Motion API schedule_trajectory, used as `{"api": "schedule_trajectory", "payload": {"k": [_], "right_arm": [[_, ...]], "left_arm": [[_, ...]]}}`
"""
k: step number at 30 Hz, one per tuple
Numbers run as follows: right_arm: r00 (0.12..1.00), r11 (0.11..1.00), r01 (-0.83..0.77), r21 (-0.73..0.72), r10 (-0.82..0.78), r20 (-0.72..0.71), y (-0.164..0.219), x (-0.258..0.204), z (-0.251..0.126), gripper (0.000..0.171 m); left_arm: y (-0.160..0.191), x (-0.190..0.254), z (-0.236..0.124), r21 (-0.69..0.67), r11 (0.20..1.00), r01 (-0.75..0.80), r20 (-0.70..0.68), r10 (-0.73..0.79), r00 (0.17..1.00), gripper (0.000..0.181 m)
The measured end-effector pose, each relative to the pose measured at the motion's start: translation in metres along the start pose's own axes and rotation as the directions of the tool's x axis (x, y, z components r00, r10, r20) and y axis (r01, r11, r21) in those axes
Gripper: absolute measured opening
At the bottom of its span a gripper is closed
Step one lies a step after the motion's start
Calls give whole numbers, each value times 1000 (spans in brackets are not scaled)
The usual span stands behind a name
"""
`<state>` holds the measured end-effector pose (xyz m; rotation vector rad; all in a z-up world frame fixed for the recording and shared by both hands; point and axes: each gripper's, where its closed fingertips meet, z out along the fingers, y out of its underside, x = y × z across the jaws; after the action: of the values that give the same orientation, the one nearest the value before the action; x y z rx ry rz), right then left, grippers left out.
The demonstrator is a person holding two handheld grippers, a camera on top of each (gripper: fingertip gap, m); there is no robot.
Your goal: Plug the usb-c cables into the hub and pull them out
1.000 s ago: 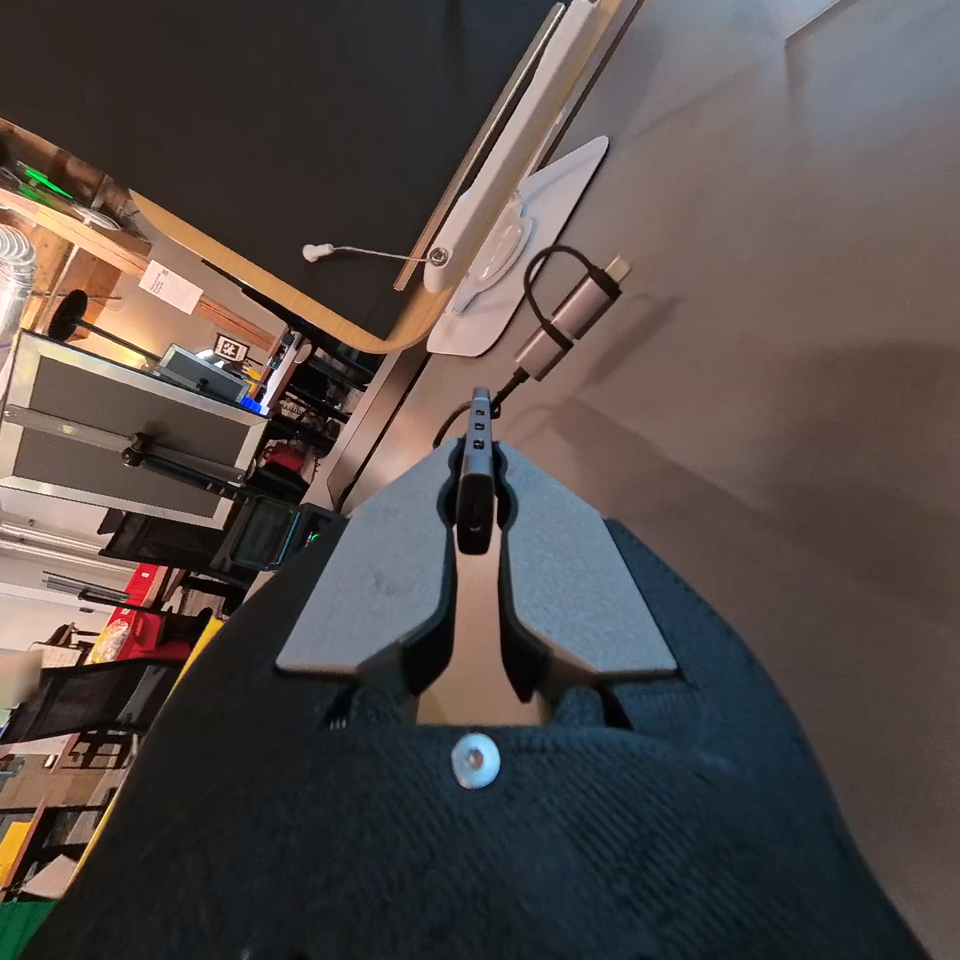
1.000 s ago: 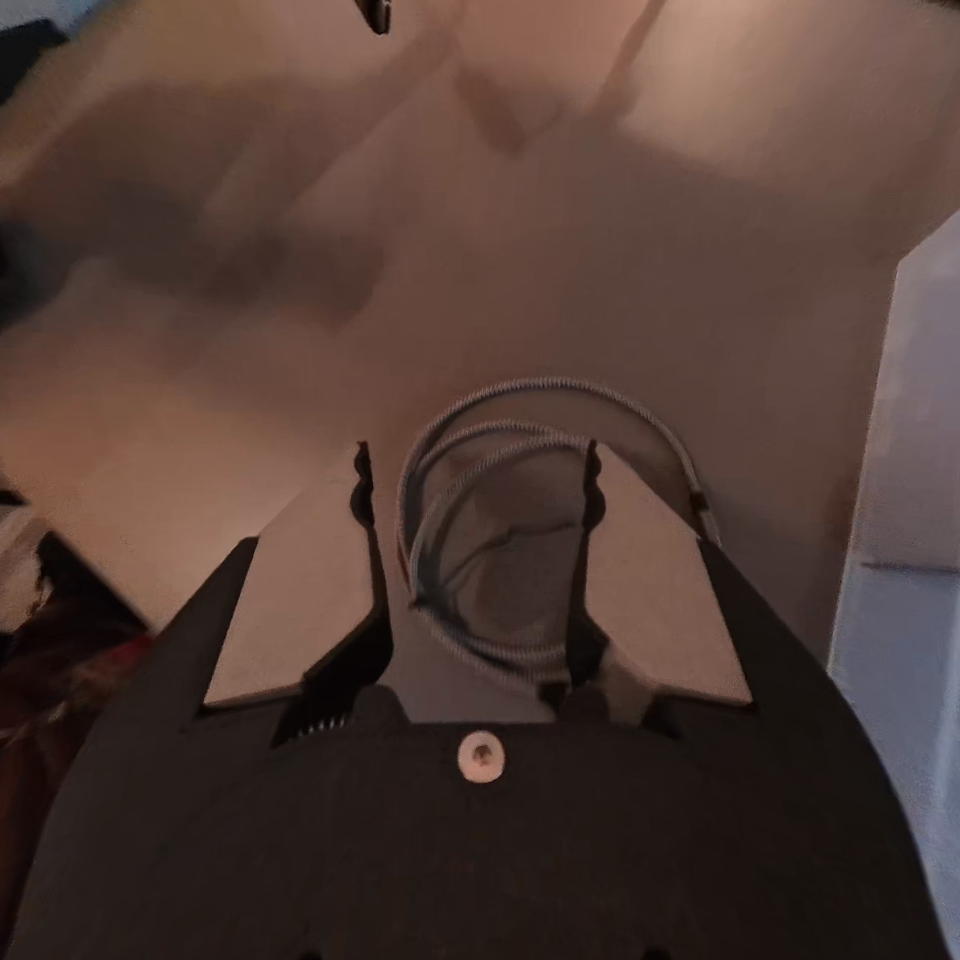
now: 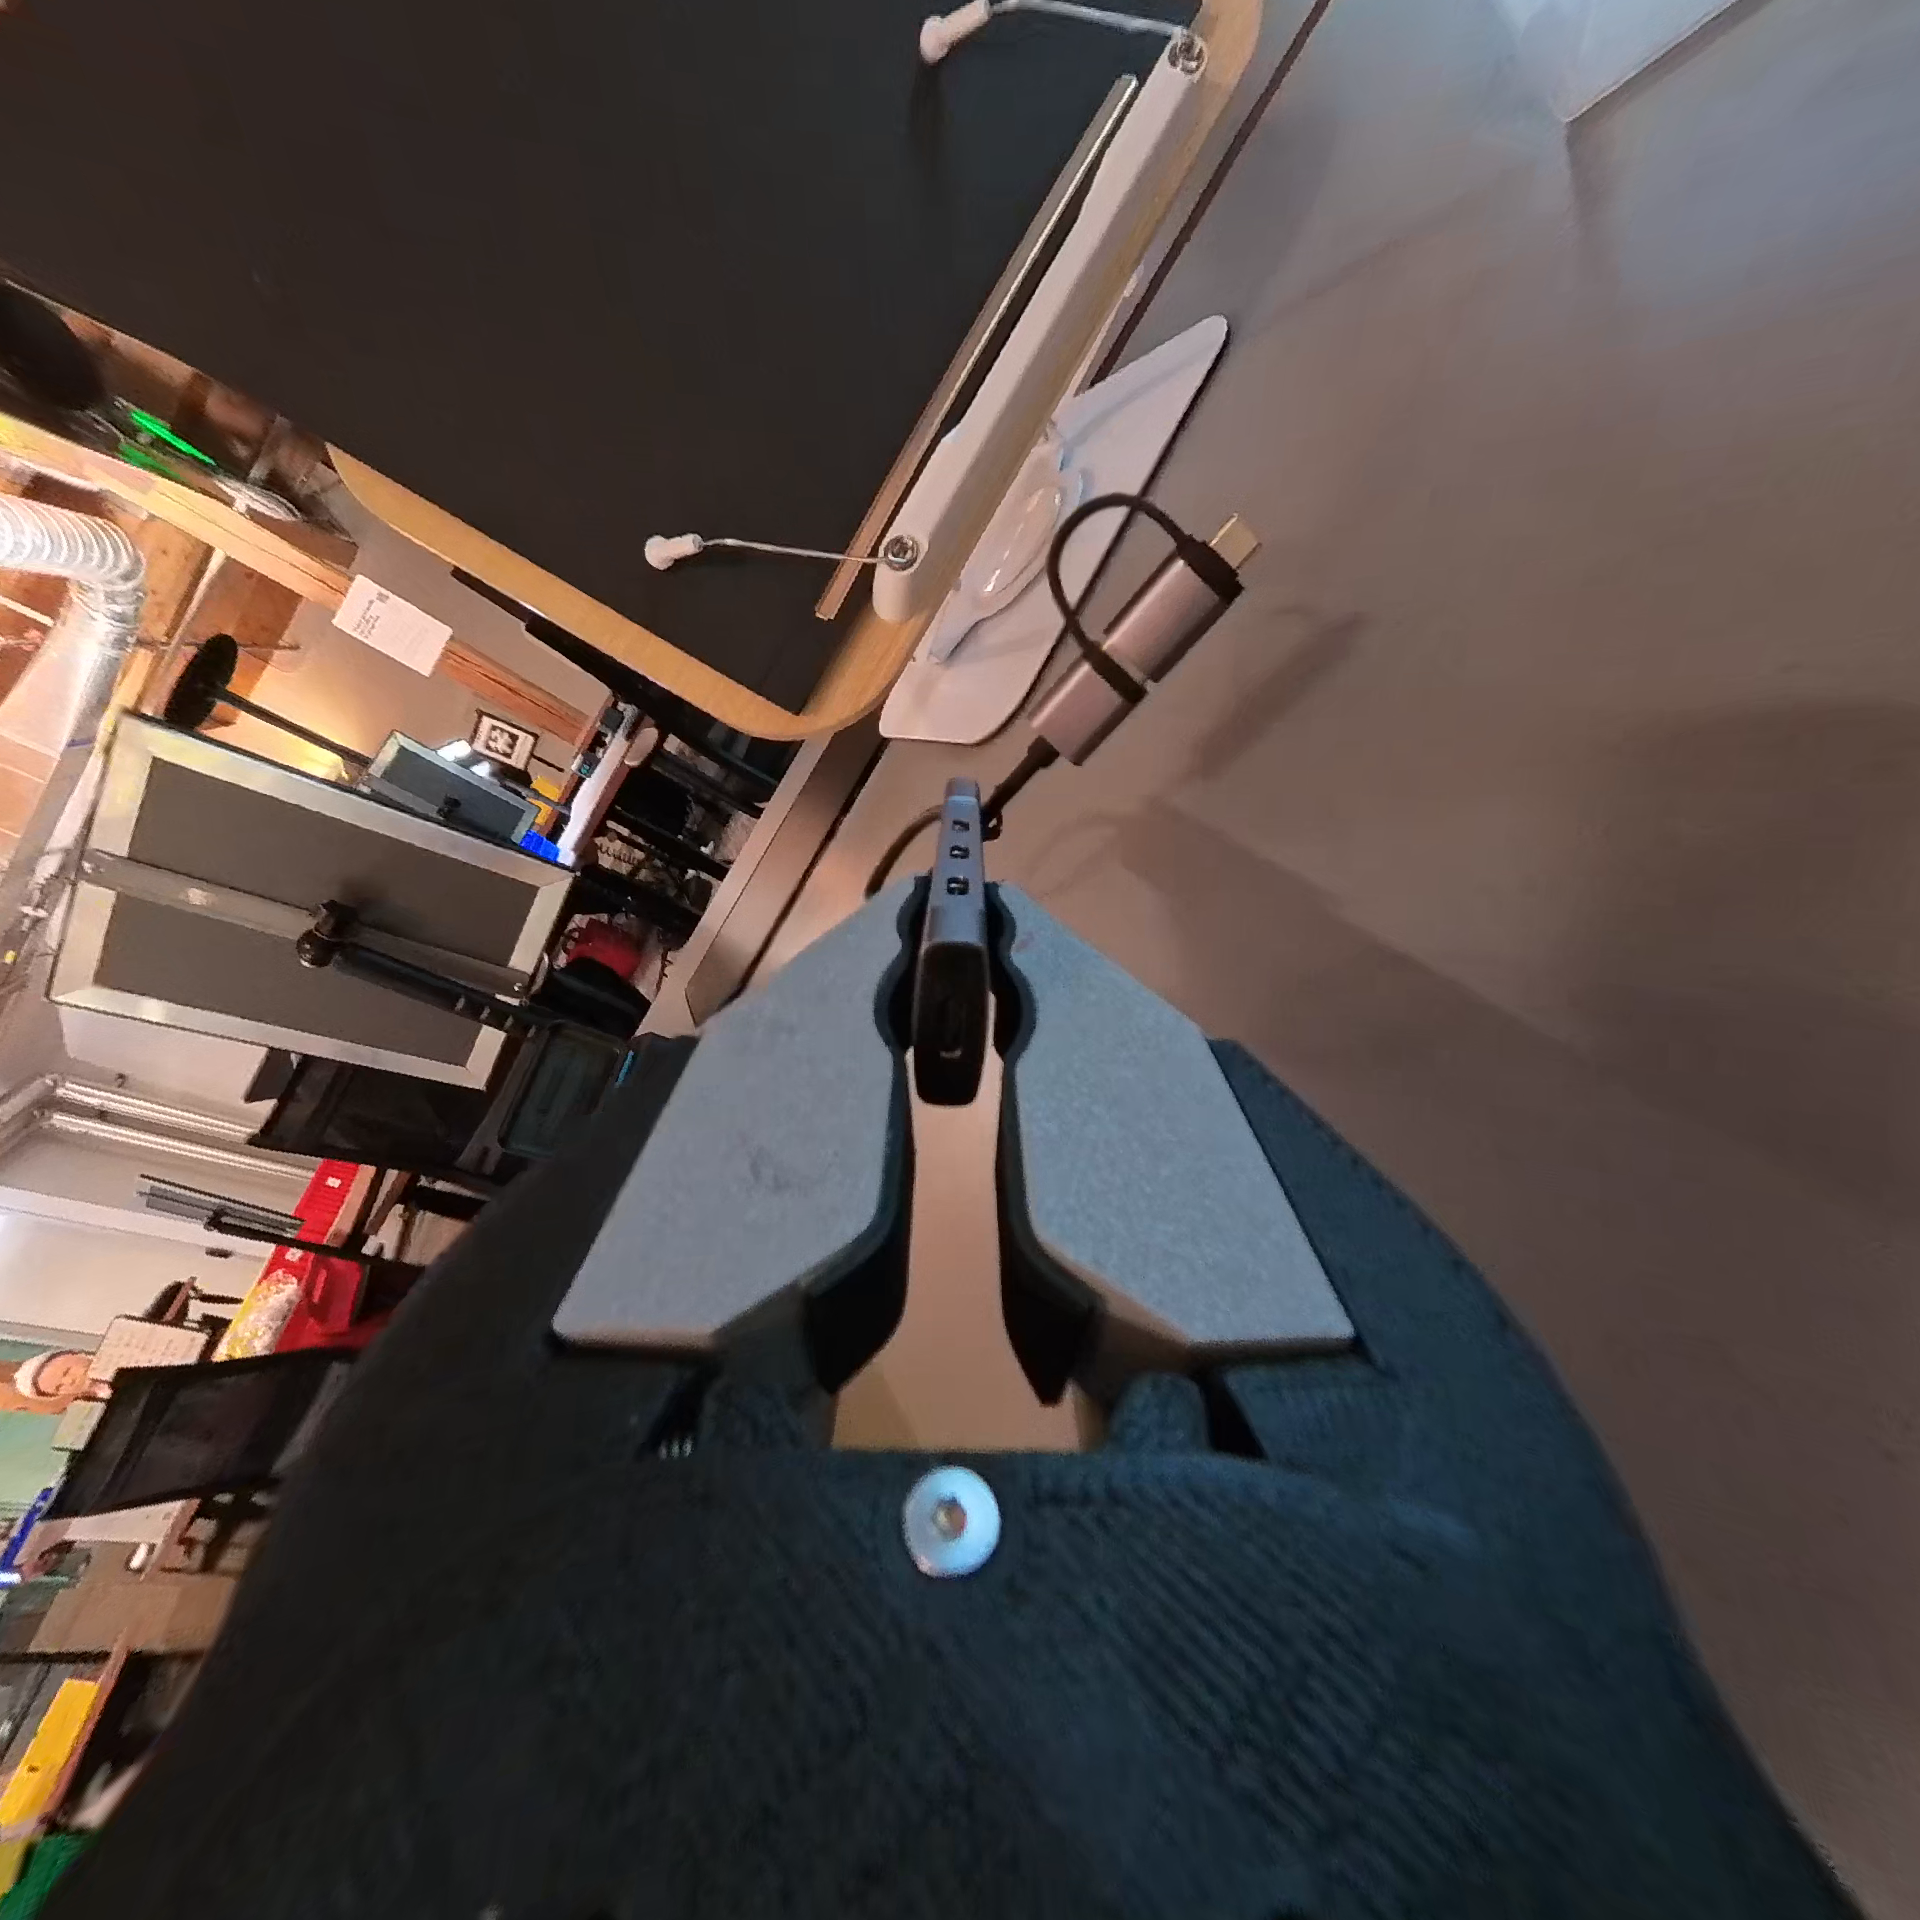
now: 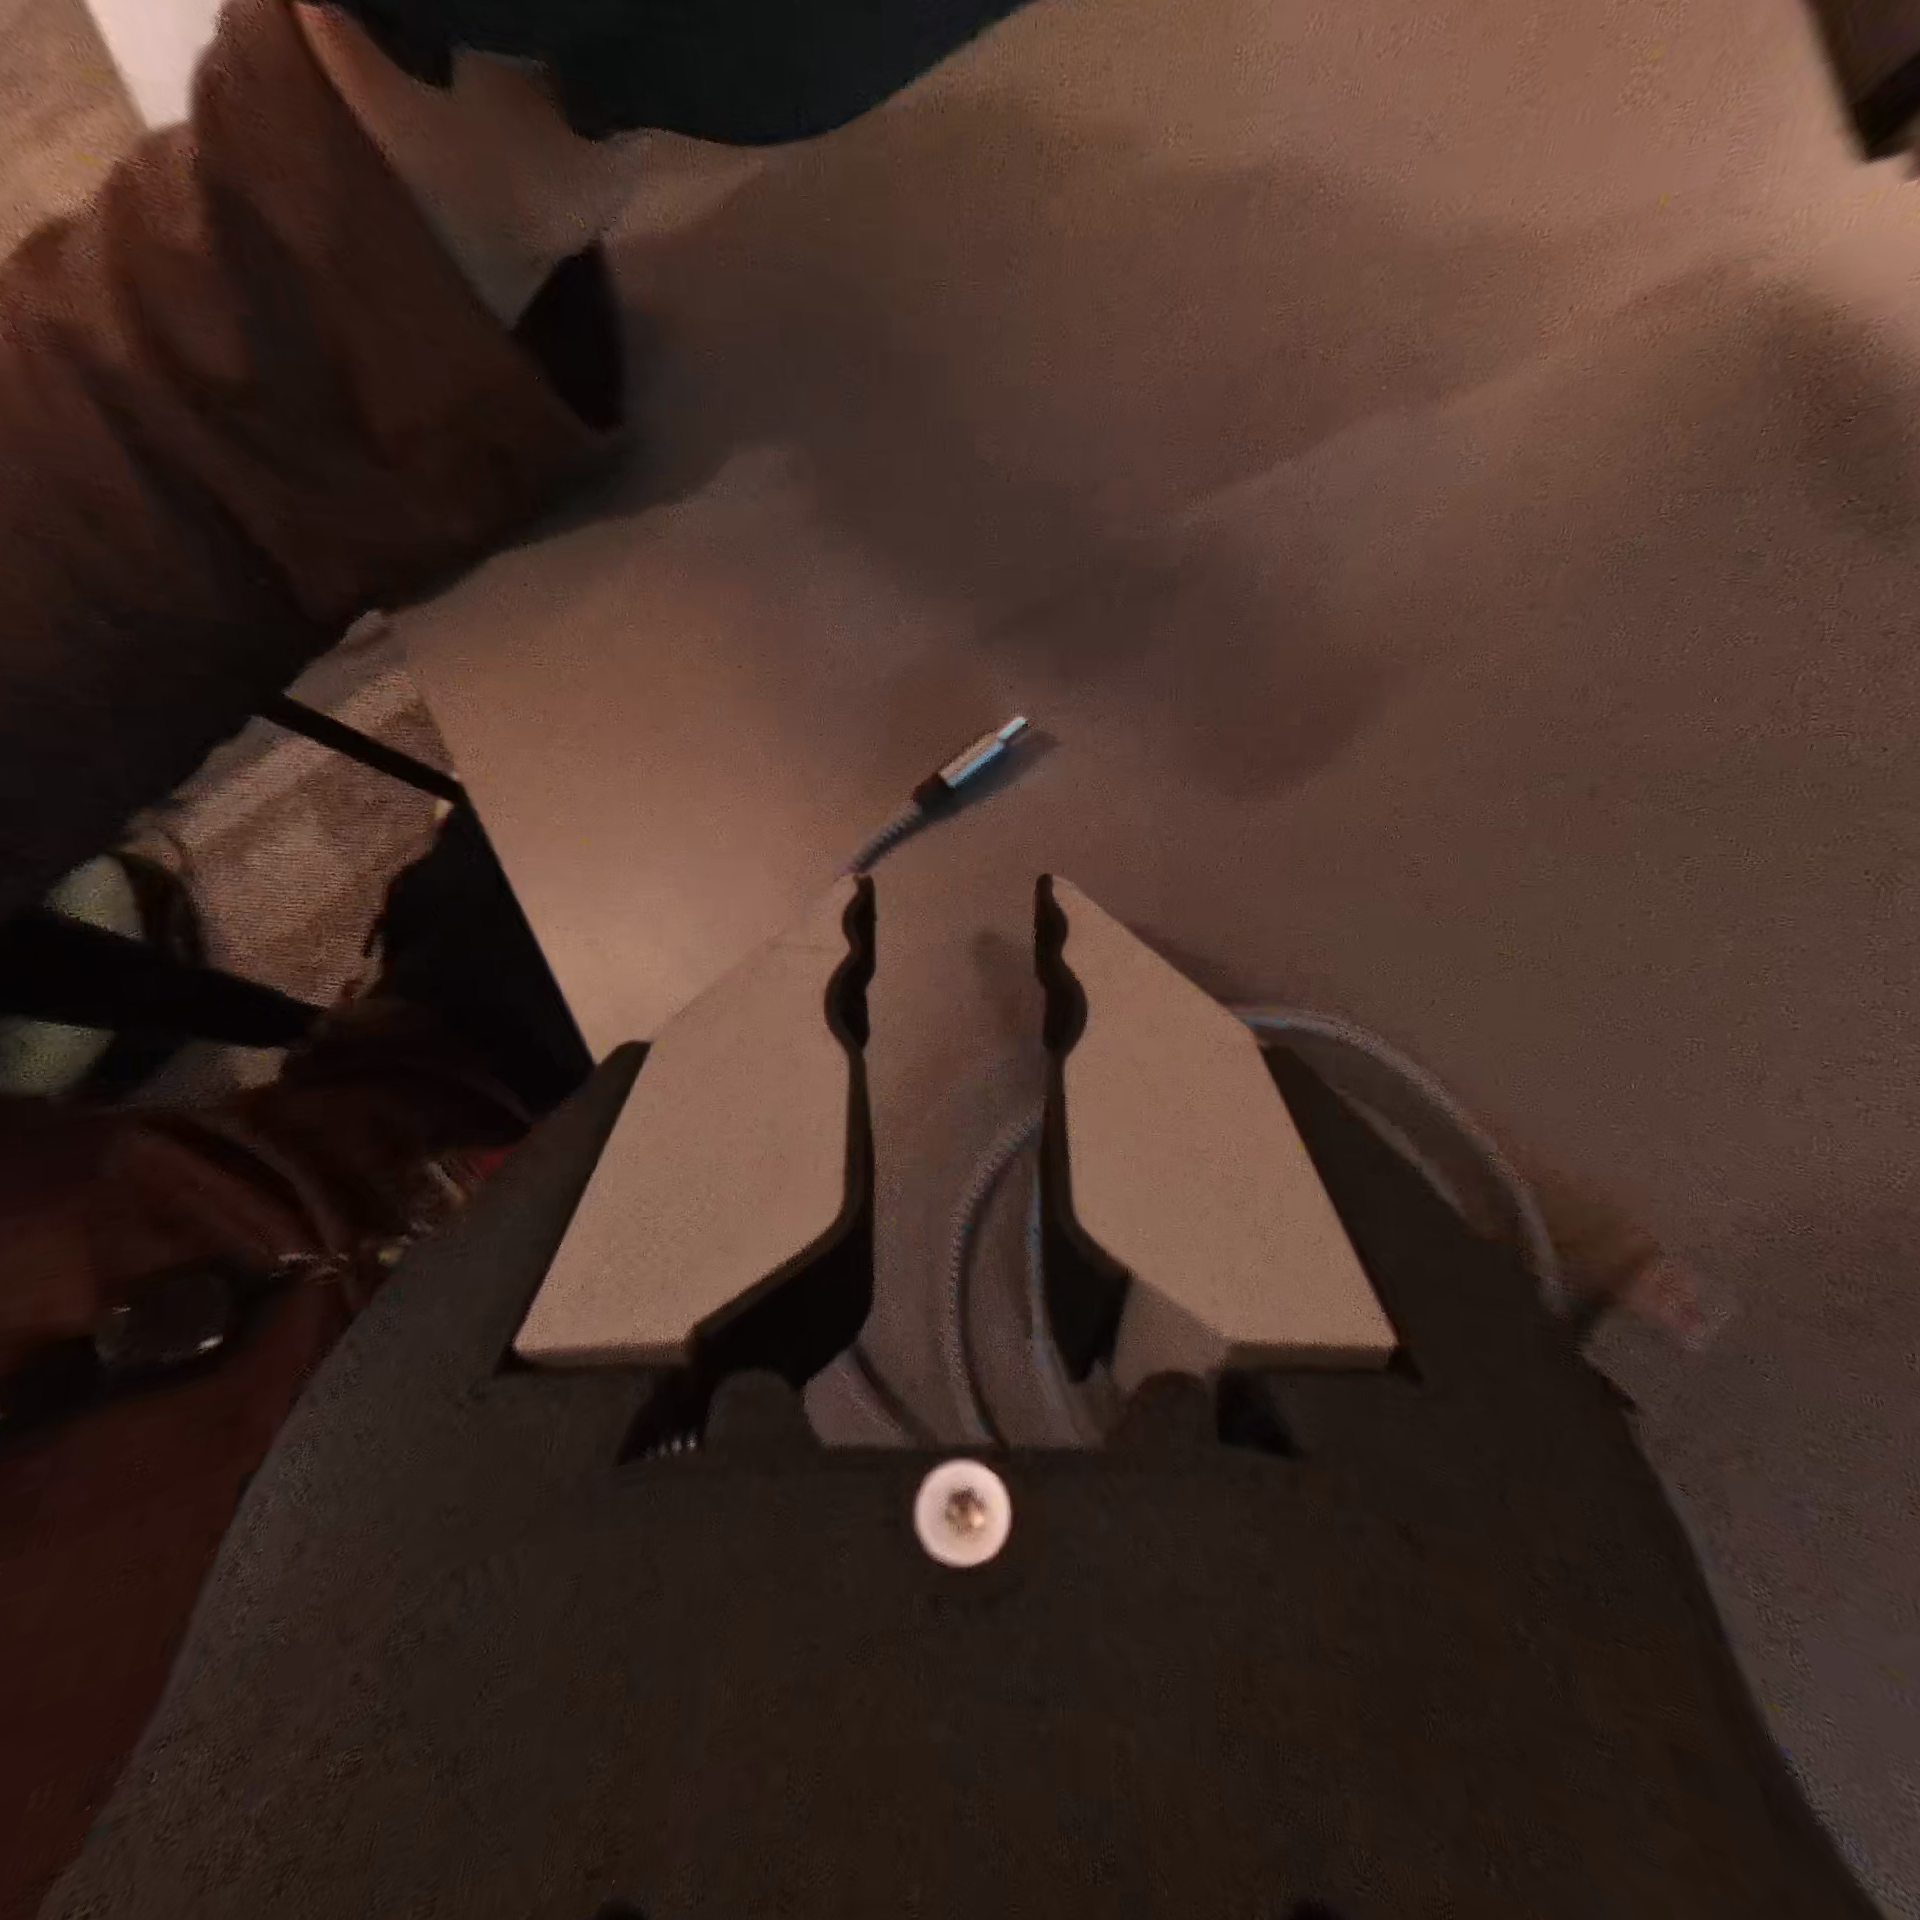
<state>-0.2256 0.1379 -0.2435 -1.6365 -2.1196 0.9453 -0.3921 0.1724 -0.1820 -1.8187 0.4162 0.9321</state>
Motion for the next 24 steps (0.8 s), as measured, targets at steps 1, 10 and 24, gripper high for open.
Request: {"api": "schedule_trajectory", "payload": {"k": [1, 10, 24], "right_arm": [[999, 1000, -21, 6, 20, 39, -1, -10, 8, 30], [981, 992, 125, 18, -121, -150, -8, 5, 42, 8], [769, 958, 286, -8, -224, 599, -20, 32, 21, 4]], "left_arm": [[-3, 0, -1, 19, 1000, -15, 1, 15, 1000, 7], [-5, -3, -1, 50, 998, -24, 14, 23, 1000, 7], [-3, 3, 3, 28, 993, -118, 43, 117, 992, 7]]}}
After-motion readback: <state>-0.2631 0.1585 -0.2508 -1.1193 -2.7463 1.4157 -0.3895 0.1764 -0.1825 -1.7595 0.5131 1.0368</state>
